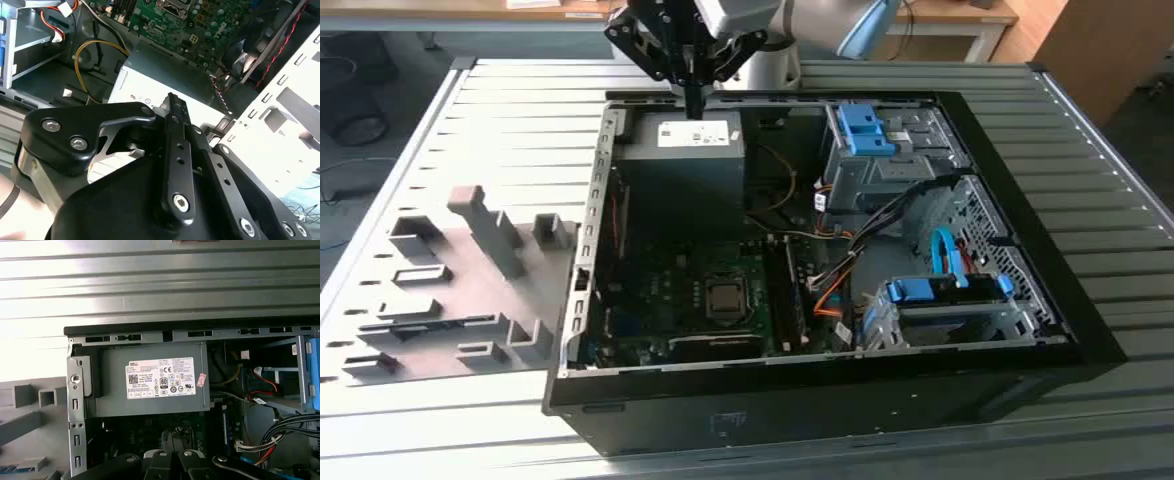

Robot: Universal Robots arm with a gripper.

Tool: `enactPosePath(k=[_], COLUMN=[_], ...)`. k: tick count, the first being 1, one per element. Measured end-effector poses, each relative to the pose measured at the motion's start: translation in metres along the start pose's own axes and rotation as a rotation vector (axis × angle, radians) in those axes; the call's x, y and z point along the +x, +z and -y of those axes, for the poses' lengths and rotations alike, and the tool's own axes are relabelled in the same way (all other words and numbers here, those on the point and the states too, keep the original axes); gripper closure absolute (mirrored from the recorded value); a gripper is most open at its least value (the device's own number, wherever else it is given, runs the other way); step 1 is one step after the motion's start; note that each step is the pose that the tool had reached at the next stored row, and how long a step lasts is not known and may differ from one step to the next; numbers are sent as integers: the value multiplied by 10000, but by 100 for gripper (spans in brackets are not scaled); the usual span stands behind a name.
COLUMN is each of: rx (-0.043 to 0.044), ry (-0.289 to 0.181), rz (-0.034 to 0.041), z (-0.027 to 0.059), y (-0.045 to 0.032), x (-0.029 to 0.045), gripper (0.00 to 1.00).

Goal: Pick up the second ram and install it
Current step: 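Reach for the second ram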

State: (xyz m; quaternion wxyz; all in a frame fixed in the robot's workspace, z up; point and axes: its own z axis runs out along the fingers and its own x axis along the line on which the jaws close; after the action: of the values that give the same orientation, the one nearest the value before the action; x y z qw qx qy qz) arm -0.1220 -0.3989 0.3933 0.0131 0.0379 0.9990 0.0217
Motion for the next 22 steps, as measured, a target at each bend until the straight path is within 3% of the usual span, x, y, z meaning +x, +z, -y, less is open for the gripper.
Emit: enactPosePath(k=[5,7,22], rx=[0,2,0], ry=[0,-1,0], rz=[0,0,5], z=[0,4,56], y=[0,-2,-18], x=[4,51,727], gripper=[90,90,90])
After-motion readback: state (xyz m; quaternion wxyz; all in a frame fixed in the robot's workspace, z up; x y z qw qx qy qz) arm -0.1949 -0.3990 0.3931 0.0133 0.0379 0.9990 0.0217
